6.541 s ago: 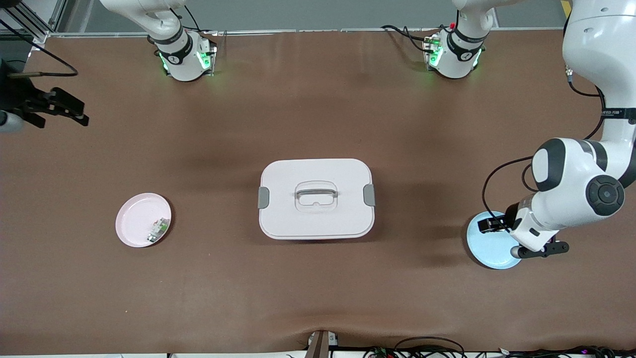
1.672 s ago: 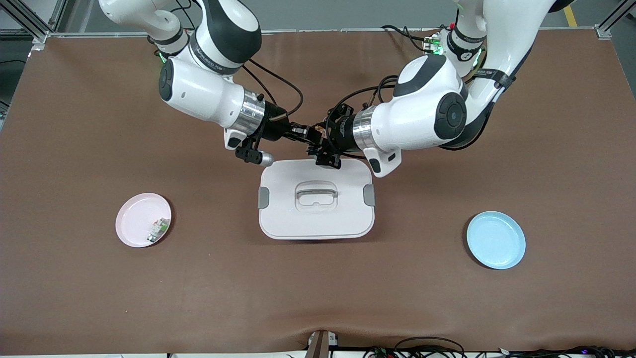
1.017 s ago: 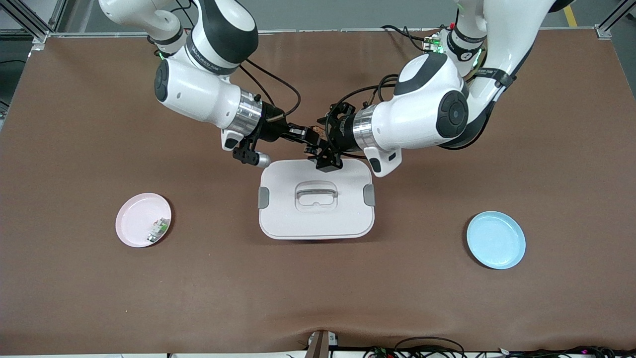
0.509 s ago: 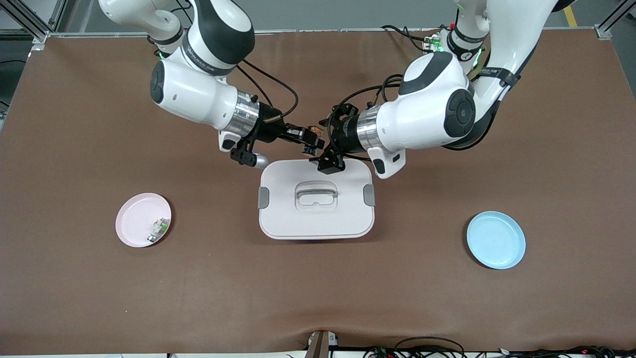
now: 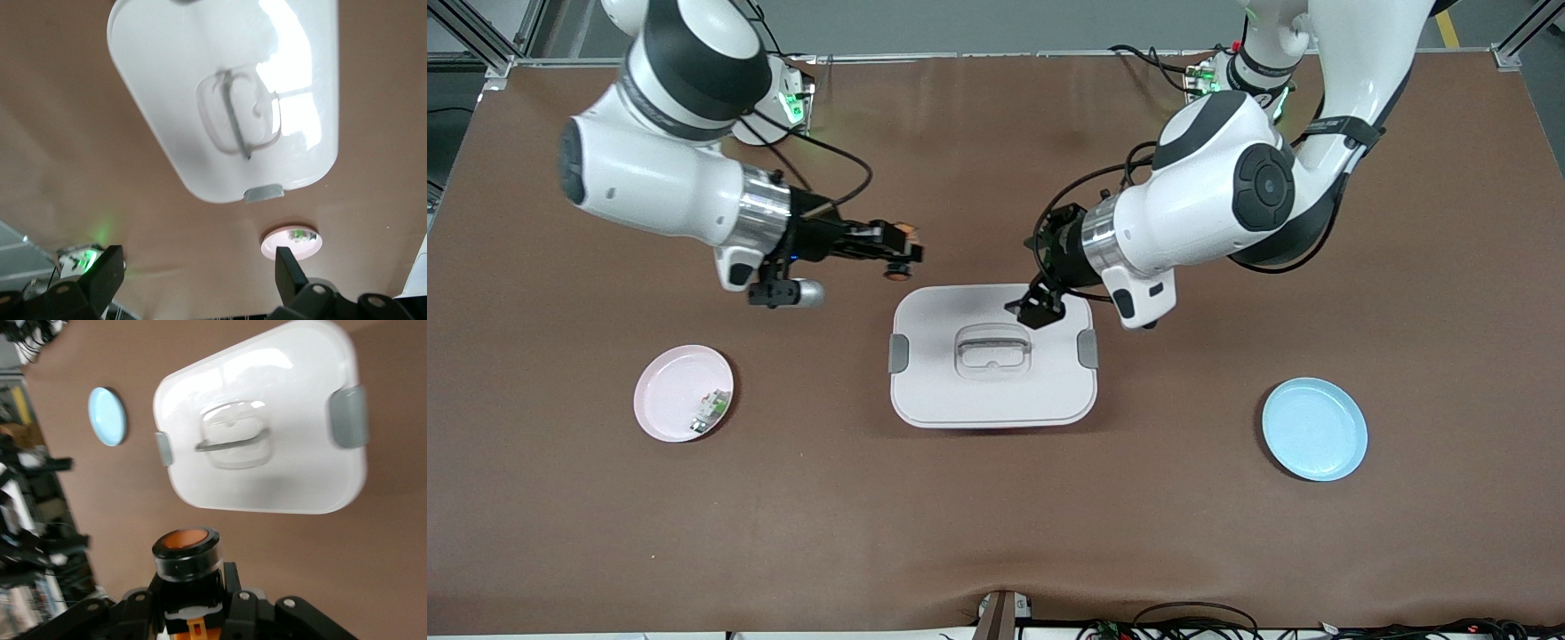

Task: Transfer orange switch to right arm and place
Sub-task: 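Open the left gripper and pull the right gripper away with the switch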

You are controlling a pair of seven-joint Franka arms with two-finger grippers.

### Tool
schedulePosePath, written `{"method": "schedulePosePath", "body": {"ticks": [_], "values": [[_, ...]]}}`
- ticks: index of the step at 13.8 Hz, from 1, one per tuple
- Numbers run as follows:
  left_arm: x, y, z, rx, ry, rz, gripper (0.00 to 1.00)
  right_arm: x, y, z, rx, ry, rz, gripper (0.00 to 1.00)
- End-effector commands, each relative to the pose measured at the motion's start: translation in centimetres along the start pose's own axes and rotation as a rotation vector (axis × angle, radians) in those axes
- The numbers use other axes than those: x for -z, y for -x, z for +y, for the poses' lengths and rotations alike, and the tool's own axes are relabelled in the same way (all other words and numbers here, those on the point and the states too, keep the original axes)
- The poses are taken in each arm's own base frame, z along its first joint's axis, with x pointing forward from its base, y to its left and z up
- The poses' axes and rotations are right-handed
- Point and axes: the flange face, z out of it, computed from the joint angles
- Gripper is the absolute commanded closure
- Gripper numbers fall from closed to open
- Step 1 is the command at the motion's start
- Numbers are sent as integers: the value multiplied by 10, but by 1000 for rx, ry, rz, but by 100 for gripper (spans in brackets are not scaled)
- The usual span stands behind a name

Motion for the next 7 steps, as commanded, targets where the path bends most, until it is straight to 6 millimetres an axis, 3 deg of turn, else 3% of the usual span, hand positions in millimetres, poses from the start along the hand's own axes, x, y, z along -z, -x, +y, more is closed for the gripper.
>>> {"method": "schedulePosePath", "body": {"ticks": [1,5,7], "values": [[26,-24,4,-93,36,84,0,20,11,15,211,227,18,100],[46,-38,-4,-283,-4,243,0,37,4,55,448,514,-18,100],[59,-65,-9,-412,-87,284,0,52,-7,84,558,581,-53,100]]}}
